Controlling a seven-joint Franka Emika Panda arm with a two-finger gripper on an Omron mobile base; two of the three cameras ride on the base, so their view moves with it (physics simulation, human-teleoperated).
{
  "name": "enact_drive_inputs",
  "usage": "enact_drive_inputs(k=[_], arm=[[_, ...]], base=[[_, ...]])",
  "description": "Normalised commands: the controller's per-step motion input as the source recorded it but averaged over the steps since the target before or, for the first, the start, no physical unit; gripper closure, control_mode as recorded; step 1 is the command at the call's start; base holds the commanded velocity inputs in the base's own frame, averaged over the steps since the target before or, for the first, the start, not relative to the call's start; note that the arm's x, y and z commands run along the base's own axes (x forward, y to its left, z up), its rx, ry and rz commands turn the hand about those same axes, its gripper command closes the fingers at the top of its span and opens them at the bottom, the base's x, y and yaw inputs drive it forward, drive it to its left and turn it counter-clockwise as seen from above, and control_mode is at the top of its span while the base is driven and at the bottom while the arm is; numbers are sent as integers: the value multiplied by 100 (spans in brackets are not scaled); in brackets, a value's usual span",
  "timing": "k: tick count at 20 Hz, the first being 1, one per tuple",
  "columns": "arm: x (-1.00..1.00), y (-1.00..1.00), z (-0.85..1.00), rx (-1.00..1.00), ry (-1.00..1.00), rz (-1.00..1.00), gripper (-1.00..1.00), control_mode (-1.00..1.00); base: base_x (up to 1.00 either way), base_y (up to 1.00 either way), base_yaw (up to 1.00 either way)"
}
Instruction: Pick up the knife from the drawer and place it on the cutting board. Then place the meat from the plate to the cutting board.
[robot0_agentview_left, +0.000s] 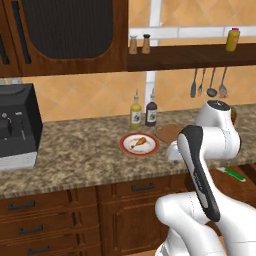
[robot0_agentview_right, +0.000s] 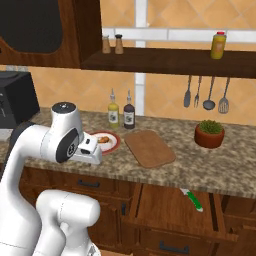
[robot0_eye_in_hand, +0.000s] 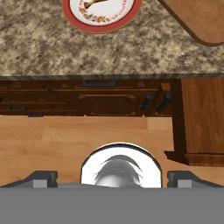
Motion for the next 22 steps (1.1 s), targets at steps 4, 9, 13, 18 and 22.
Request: enact_drive_inputs(k=[4,9,13,18,22], arm=[[0,-3,0,0,2,0,-100,-100],[0,-49,0,1,3,-2,-100,-100],[0,-60,-1,0,10,-7,-100,-100],[9,-47,-19,0,6,-12,-100,-100],[5,-100,-1,3,3,-4,-100,-100]], base=[[0,16,0],[0,0,0],[0,0,0],[0,0,0],[0,0,0]])
